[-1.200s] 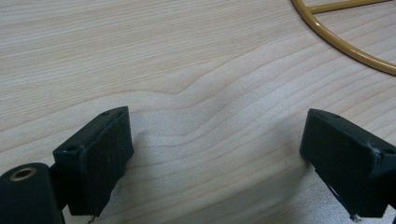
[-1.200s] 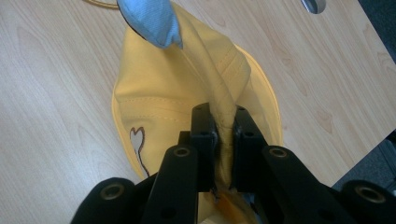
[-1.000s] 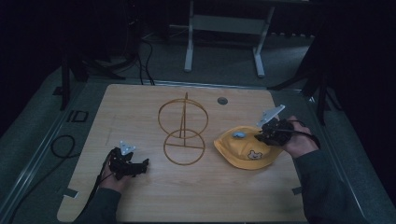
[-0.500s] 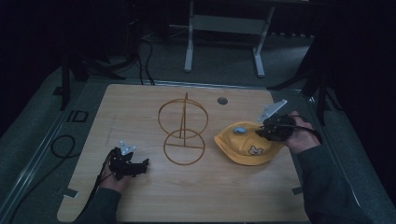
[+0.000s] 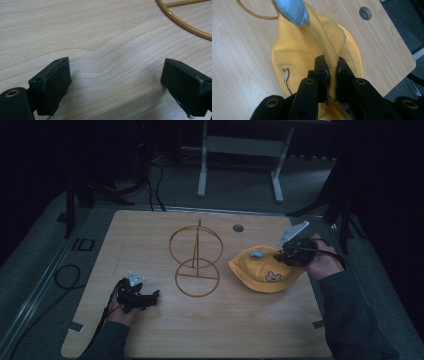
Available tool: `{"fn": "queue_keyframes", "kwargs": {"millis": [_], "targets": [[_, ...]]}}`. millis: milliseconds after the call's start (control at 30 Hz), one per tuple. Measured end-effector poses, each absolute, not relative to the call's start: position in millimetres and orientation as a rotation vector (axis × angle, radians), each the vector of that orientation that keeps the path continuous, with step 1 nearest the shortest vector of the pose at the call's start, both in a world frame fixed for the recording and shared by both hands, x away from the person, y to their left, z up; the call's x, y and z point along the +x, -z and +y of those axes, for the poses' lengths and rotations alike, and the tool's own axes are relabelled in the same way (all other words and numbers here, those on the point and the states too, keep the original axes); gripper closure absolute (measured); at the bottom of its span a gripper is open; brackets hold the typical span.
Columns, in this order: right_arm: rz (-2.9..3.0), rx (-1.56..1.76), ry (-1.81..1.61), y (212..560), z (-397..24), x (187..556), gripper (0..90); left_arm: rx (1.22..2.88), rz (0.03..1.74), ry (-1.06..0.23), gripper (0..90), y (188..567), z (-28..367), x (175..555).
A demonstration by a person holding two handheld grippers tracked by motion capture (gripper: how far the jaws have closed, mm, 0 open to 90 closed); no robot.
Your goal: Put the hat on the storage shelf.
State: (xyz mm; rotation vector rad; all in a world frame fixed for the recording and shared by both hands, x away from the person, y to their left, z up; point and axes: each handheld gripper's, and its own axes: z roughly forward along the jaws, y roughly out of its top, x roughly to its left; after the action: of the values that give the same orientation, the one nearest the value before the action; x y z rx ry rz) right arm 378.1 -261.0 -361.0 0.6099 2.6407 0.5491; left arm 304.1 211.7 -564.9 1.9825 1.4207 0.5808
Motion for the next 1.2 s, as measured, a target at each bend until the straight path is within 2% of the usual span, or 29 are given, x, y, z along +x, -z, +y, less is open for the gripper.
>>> {"fn": "queue_keyframes", "kwargs": {"millis": [1200], "targets": [[2.546,0.618,-0.675,331,-262,389,82.6,1.983,1.421,-0.580,9.6,565,212,304]]}}
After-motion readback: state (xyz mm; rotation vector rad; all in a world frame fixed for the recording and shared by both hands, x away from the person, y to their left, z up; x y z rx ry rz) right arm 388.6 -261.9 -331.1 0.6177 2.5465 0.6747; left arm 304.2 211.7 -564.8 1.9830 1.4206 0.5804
